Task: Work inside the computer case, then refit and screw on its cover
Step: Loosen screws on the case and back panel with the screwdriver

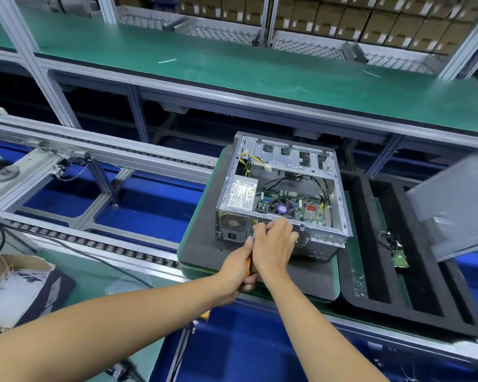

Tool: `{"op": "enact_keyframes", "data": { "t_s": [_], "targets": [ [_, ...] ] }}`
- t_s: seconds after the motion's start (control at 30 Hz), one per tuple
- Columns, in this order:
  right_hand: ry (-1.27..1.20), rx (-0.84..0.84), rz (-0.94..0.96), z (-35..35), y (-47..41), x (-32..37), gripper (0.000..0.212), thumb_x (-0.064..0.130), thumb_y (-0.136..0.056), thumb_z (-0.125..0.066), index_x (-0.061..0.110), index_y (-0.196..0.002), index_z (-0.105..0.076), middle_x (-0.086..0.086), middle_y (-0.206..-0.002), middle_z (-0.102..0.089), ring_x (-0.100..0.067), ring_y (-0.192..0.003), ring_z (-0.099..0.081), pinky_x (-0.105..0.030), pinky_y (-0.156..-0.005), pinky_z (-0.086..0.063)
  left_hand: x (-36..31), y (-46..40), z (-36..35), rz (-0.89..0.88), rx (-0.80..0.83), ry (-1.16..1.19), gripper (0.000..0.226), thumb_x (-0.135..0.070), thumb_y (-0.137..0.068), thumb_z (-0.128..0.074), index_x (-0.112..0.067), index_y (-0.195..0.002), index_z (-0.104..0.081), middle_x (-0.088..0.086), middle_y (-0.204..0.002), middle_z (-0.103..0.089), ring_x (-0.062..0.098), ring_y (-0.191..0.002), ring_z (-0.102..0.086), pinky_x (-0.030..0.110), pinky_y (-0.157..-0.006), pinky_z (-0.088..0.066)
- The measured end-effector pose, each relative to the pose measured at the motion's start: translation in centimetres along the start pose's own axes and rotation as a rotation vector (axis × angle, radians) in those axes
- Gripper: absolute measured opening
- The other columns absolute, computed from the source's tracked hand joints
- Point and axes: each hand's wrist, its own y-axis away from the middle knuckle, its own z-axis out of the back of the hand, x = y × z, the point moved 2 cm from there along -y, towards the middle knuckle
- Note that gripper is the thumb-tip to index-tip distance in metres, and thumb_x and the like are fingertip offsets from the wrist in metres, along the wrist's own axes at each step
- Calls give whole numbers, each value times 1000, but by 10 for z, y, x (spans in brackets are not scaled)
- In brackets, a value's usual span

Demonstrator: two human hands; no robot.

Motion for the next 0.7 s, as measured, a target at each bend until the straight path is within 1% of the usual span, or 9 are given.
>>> {"op": "enact_keyframes", "data": {
  "t_s": [0.03,0.07,0.1,0.17,0.23,0.27,0.43,0.57,0.7],
  "targets": [
    [17,-135,180,10,-13,1,18,35,-87,-53,20,-94,-45,2,-100,-46,-22,-96,-39,-38,-82,-35,-1,0,-2,9,-1,30,52,-59,-104,-37,-19,-73,-48,1,-55,-34,12,-38,-22,21,-43,-12],
    [75,-173,335,17,-32,3,23,32,-84,-57,19,-100,-47,1,-102,-45,-21,-96,-37,-36,-82,-35,0,-1,-3,15,-15,53,48,-55,-106,-37,-19,-74,-46,2,-56,-35,13,-39,-23,24,-47,-12],
    [174,-95,444,21,-55,3,29,29,-84,-60,18,-109,-51,-1,-109,-46,-21,-101,-38,-35,-84,-38,1,-2,-3,11,-36,56,45,-49,-107,-37,-18,-76,-45,3,-57,-37,15,-40,-23,25,-48,-12],
    [378,295,508,21,-101,0,38,27,-90,-61,20,-127,-55,-5,-126,-51,-25,-114,-46,-40,-94,-44,4,-4,-2,-2,-55,30,37,-40,-106,-34,-16,-78,-44,3,-59,-42,17,-42,-24,25,-47,-16],
    [501,693,452,16,-124,-6,37,29,-99,-52,24,-136,-57,-8,-139,-58,-28,-120,-55,-42,-99,-45,6,-6,-3,-18,-42,23,33,-34,-104,-31,-15,-81,-44,4,-60,-48,18,-42,-25,25,-44,-20],
    [524,783,461,13,-128,-11,39,29,-102,-48,23,-140,-56,-10,-143,-58,-30,-123,-56,-40,-100,-44,6,-6,-5,-23,-41,31,33,-33,-105,-30,-14,-83,-44,6,-60,-51,18,-40,-26,24,-42,-22],
    [519,704,597,5,-121,-31,50,32,-100,-51,28,-149,-45,-9,-120,-71,-27,-97,-63,-35,-75,-41,10,-10,-2,-84,-50,-70,36,-33,-107,-31,-10,-85,-48,7,-55,-48,16,-38,-27,25,-38,-24],
    [461,681,621,3,-121,-33,48,29,-98,-51,28,-146,-50,-1,-90,-70,-21,-74,-57,-36,-73,-47,14,-7,3,-168,-169,-262,26,-34,-108,-43,-15,-91,-37,2,-61,-47,12,-43,-34,23,-42,-27],
    [460,657,649,2,-121,-34,45,28,-98,-51,28,-143,-52,1,-84,-68,-23,-73,-59,-40,-77,-53,5,-5,3,-140,-244,-274,28,-23,-103,-57,-20,-93,-31,2,-68,-47,11,-48,-38,21,-40,-28]
  ]
}}
